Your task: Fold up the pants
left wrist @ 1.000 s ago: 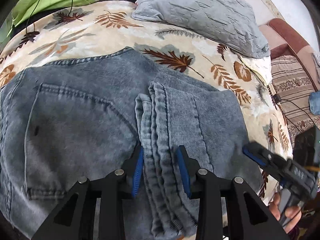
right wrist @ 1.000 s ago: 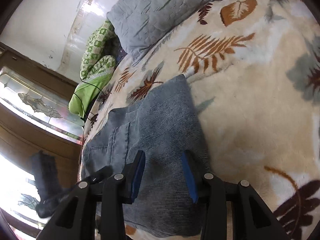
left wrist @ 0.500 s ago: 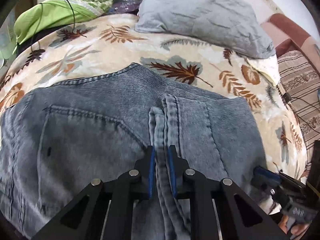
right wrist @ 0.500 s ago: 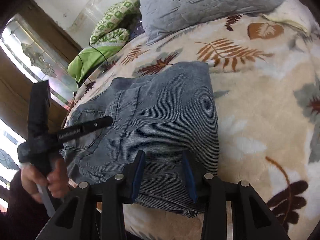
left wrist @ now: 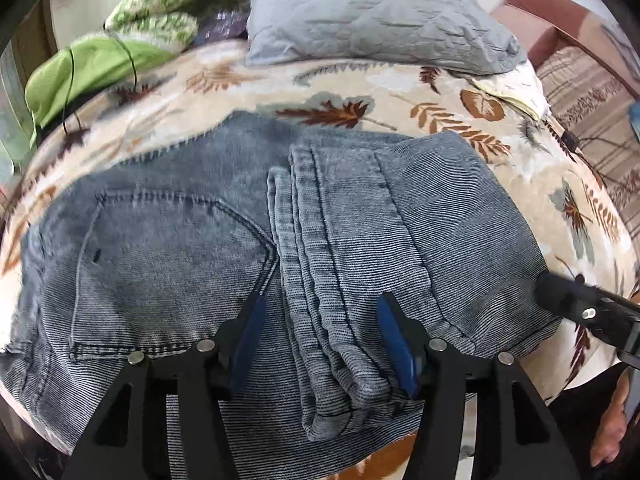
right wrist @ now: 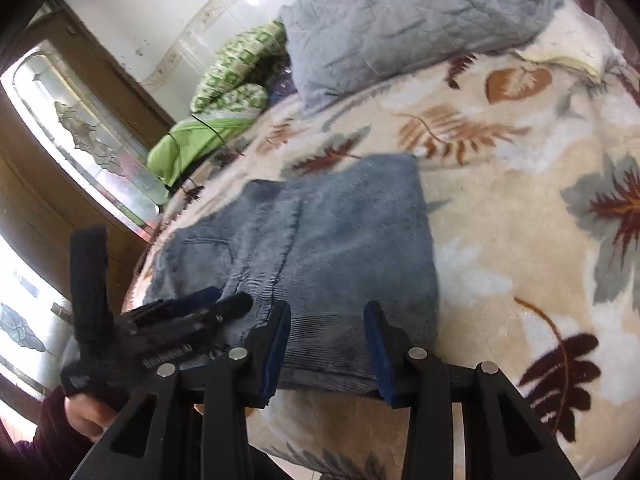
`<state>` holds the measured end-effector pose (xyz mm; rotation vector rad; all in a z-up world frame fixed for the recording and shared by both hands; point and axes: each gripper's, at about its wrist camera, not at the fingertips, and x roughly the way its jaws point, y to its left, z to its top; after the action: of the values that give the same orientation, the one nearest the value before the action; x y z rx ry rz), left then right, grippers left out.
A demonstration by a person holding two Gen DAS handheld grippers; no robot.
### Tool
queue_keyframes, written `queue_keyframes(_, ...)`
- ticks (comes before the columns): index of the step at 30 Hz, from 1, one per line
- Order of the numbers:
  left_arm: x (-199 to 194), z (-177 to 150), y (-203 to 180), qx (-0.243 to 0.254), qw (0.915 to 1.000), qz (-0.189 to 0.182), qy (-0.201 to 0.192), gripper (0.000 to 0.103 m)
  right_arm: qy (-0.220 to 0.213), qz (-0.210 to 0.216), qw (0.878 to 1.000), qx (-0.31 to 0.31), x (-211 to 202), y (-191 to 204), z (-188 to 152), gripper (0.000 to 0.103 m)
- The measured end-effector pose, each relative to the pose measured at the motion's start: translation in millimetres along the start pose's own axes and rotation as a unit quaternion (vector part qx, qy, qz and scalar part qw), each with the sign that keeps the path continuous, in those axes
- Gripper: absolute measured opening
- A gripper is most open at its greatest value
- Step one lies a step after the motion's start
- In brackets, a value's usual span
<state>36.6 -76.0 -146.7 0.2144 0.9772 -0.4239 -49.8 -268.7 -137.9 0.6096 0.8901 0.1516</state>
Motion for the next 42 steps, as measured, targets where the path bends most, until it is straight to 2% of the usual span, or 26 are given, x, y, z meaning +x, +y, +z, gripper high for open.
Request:
queue_keyframes(2, -2, 4, -1, 0.002, 0.9999, -0.002, 0.011, 0.063, 0.030, 0.001, 0.999, 0.026, 10, -11, -3, 0.042)
queue_keyframes(4, -11, 8, 2, -0.006, 1.0000, 0.002, 0.003, 0.063, 0.021, 0.009, 0.999, 0.041, 6, -13, -2, 0.042)
queue_keyframes(6, -34, 12, 3, -0.001, 0.9991, 0.017, -0.040, 0.066, 0.005, 0.009, 0.999, 0.044, -5, -11, -3, 0.042)
queue_keyframes(7, -47, 14, 4, 0.006, 0.9976, 0.025, -0.064, 0.072, -0.008, 0.008, 0.999, 0.044, -11, -10, -4, 0.042)
queue_keyframes(10, -81, 13, 7, 0.021, 0.9906, 0.039, -0.129, 0.080, -0.060, 0.007, 0.997, 0.041, -39, -3, -9, 0.042)
queue_keyframes(12, -105, 11, 8, 0.036, 0.9823, 0.052, -0.176, 0.086, -0.101, 0.000, 0.995, 0.023, -61, 8, -10, 0.043)
queue_keyframes(14, -126, 8, 7, 0.049, 0.9729, 0.069, -0.215, 0.088, -0.147, -0.017, 0.989, -0.001, -86, 21, -11, 0.048)
queue_keyframes(16, -150, 2, 5, 0.055, 0.9586, 0.096, -0.262, 0.094, -0.183, -0.031, 0.983, -0.019, -105, 33, -12, 0.055)
queue_keyframes(17, -157, 1, 5, 0.056, 0.9541, 0.100, -0.277, 0.100, -0.198, -0.038, 0.979, -0.032, -114, 40, -12, 0.055)
queue_keyframes(19, -181, -6, 6, 0.055, 0.9419, 0.093, -0.318, 0.102, -0.224, -0.065, 0.970, -0.063, -130, 57, -12, 0.055)
queue_keyframes(20, -190, -7, 8, 0.053, 0.9388, 0.086, -0.329, 0.102, -0.231, -0.071, 0.968, -0.072, -135, 62, -12, 0.055)
queue_keyframes(23, -209, -9, 12, 0.048, 0.9337, 0.079, -0.346, 0.103, -0.250, -0.078, 0.960, -0.096, -144, 83, -13, 0.055)
queue_keyframes(28, -227, -12, 34, 0.029, 0.9310, 0.089, -0.353, 0.103, -0.250, -0.071, 0.959, -0.115, -134, 108, -16, 0.059)
queue_keyframes(34, -221, -25, 68, 0.006, 0.9349, 0.125, -0.332, 0.103, -0.231, -0.074, 0.958, -0.152, -119, 128, -28, 0.059)
queue_keyframes(42, -225, -31, 95, -0.029, 0.9305, 0.152, -0.332, 0.103, -0.229, -0.071, 0.956, -0.167, -116, 148, -27, 0.059)
